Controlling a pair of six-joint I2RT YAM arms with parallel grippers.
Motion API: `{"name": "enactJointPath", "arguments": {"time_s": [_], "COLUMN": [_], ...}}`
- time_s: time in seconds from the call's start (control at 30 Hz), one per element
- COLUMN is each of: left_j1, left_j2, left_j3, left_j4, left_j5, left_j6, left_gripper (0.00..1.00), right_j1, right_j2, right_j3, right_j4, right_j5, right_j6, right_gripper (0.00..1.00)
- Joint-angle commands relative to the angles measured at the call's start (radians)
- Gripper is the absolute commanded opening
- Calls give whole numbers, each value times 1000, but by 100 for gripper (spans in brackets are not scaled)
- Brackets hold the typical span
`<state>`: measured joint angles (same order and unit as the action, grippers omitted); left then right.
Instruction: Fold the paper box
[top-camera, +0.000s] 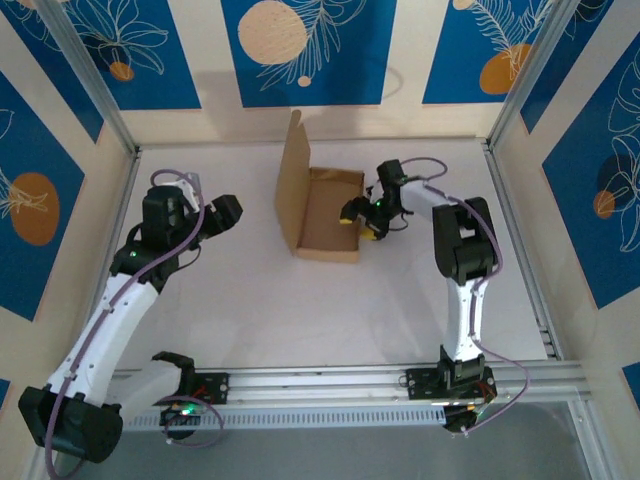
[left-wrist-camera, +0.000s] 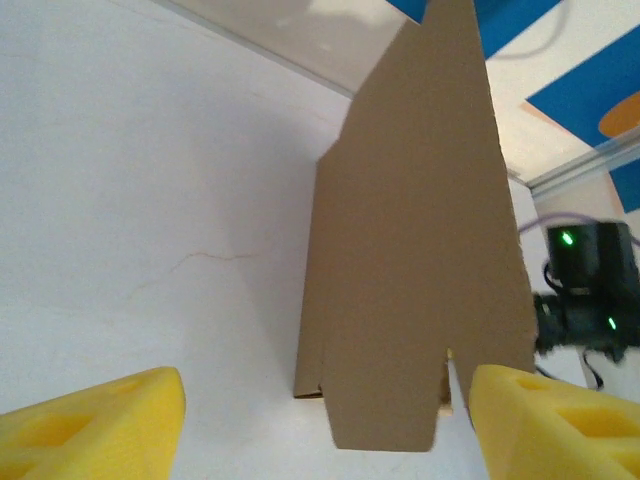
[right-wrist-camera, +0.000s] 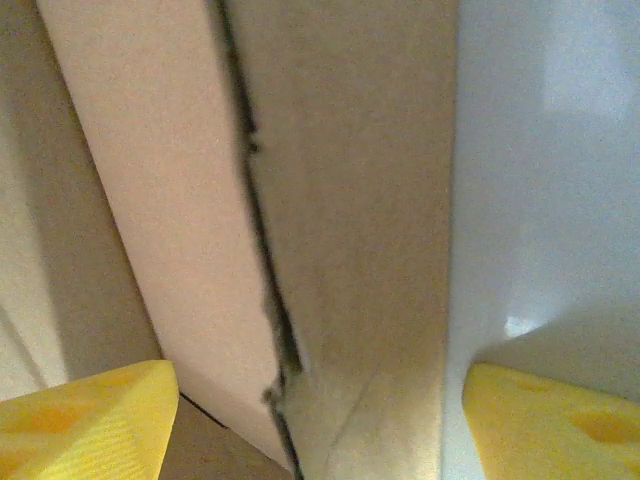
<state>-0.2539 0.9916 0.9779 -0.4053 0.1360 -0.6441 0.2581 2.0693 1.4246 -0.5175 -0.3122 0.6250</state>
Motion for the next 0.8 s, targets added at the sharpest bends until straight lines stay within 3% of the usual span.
{"name": "enactJointPath", "arguments": {"time_s": [0.0, 0.07, 0.17, 0.33, 0.4, 0.5, 0.6, 0.77], "left_j1": [-7, -7, -7, -9, -9, -13, -15, -16], "left_j2": [-28, -25, -19, 2, 4, 10, 5, -4], "left_j3": [47, 67, 88, 64, 33, 17, 22, 25], "left_j4": [-34, -63, -84, -69, -44, -38, -46, -69], "left_j5": [-97, -147, -232, -252, -232, -219, -214, -220], "left_j6": [32, 60, 91, 57, 22, 10, 30, 52], "left_gripper": [76, 77, 78, 79, 79, 78, 78, 78], "right_j1": [86, 189, 281, 227, 181, 158, 130, 55], "right_j2": [-113, -162, -242, -409, -450, -377, -198, -6], "right_j3": [-188, -225, -230, -260, -261, -115, 120, 329], "right_j4": [155, 181, 85, -9, 52, 38, -83, -145], "right_j5": [50, 20, 154, 411, 397, 419, 512, 375], "right_j6": [213, 197, 132, 94, 24, -176, -338, -412], "right_gripper": [79, 81, 84, 84, 84, 88, 92, 90]}}
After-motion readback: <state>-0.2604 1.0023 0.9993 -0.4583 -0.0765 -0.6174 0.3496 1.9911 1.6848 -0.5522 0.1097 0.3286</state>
